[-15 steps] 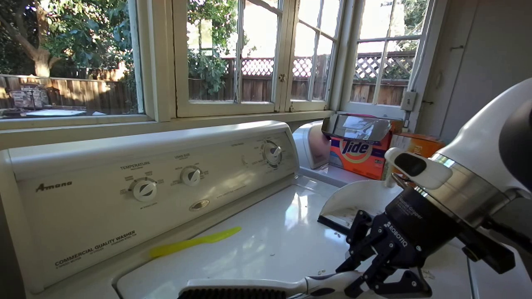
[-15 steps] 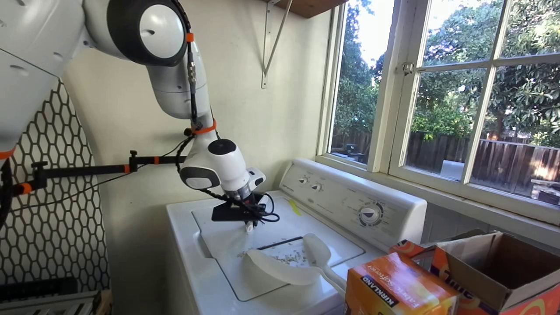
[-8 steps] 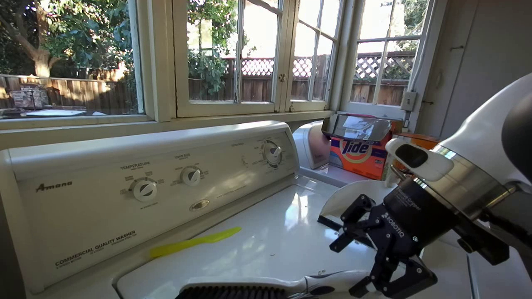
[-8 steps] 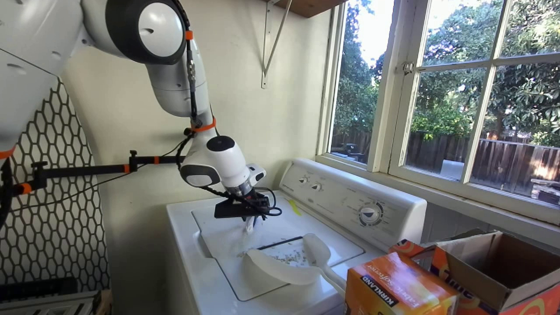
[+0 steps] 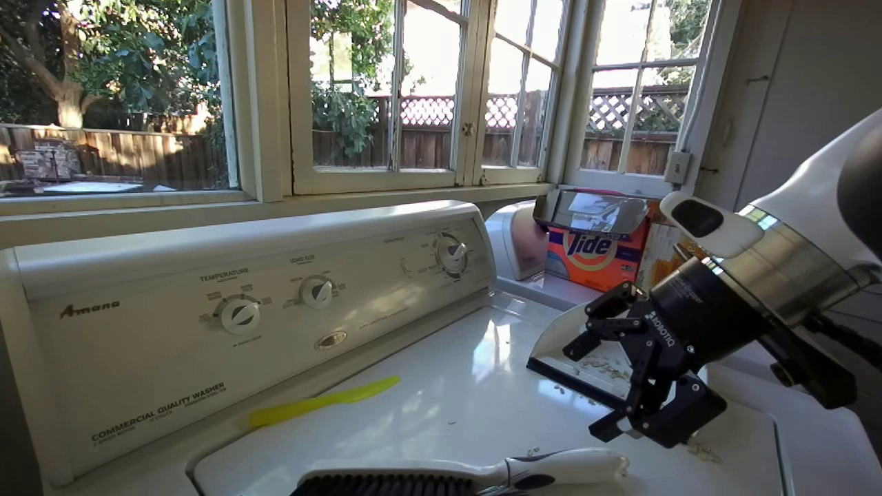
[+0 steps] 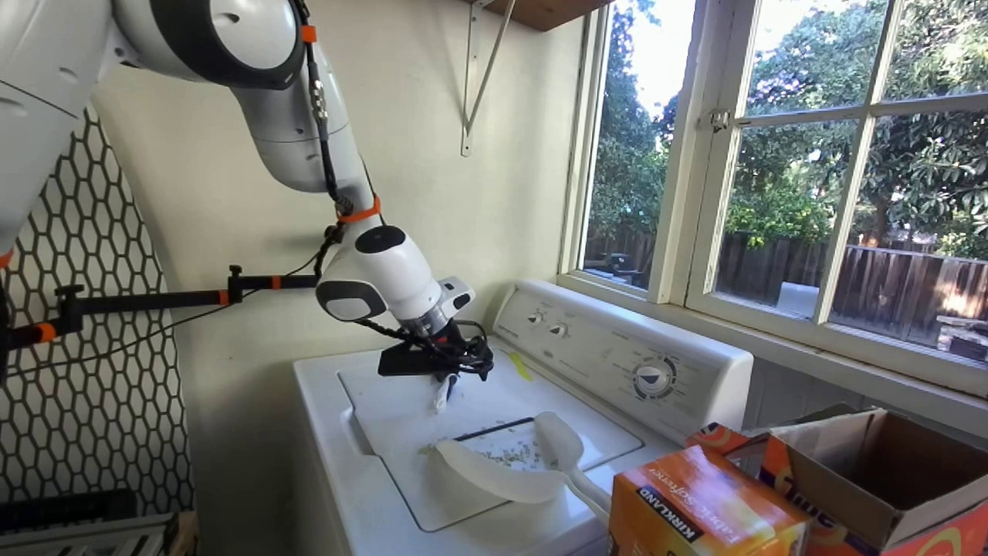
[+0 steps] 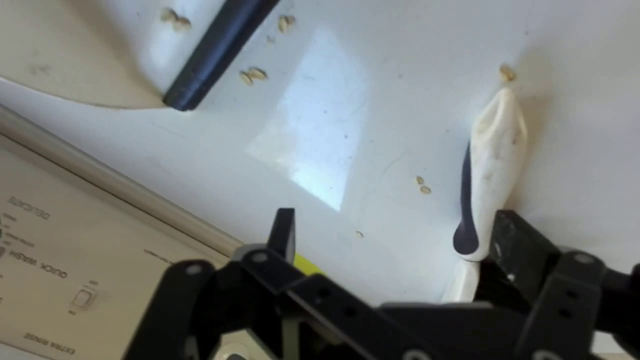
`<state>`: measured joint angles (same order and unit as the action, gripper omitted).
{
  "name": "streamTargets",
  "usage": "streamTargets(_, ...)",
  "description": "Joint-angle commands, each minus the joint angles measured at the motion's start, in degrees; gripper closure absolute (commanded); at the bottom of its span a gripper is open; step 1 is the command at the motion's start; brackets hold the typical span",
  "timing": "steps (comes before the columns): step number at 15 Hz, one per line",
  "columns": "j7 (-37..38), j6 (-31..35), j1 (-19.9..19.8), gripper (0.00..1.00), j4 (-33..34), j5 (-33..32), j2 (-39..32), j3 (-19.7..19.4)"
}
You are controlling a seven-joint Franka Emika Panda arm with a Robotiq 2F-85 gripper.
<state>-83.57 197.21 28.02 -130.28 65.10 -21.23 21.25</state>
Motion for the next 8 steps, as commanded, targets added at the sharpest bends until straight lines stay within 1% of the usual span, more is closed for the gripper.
streamTargets(1, -0.7, -2.3, 4.1, 0.0, -2.4, 8.4, 3.6, -3.9)
streamTargets(3, -0.6, -3.3, 4.9, 0.0, -3.0, 12.0, 5.3, -4.4)
streamTargets(5, -1.0, -2.0, 5.9, 0.0, -3.4, 15.0, 6.6, -4.7)
streamTargets(7, -2.0, 0.5, 6.5, 0.0, -3.8, 15.6, 8.2, -4.3)
streamTargets(8, -0.5, -0.5, 5.0, 0.0, -1.9, 13.2, 5.2, -3.8)
